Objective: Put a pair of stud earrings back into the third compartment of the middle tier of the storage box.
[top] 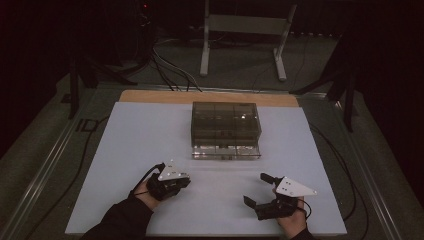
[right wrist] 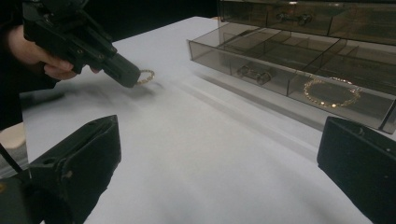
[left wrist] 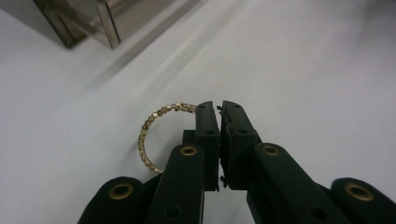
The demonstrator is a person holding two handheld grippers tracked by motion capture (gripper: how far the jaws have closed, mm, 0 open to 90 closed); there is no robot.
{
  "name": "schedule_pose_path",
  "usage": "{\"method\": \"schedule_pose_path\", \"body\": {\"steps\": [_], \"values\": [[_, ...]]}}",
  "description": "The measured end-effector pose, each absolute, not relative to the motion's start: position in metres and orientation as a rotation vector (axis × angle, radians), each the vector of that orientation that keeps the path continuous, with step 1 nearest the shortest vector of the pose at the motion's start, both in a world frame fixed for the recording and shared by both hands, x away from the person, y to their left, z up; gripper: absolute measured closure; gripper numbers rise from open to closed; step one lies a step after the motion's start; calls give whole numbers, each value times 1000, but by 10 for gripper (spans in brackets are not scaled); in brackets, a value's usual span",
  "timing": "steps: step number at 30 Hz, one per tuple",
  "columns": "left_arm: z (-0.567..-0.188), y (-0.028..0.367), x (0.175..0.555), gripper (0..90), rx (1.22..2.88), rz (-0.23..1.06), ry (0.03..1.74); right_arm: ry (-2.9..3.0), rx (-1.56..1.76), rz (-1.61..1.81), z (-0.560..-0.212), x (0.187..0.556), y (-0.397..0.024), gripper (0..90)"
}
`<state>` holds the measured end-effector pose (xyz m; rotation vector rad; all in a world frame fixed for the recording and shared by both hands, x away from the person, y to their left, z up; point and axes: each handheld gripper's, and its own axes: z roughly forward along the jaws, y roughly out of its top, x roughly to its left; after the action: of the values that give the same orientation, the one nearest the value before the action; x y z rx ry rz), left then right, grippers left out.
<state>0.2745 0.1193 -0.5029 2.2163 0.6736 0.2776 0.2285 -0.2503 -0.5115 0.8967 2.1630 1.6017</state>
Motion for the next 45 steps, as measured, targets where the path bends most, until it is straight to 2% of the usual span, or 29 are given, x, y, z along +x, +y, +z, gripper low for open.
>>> {"method": "schedule_pose_path", "body": {"steps": [19,45], "values": [[-466,92,295,880,2210,253,559,2166,893,1597,-512,228,-250,0],[-438,34,319,878,2205,237,465,2162,888,1597,-511,227,-251,0]]}}
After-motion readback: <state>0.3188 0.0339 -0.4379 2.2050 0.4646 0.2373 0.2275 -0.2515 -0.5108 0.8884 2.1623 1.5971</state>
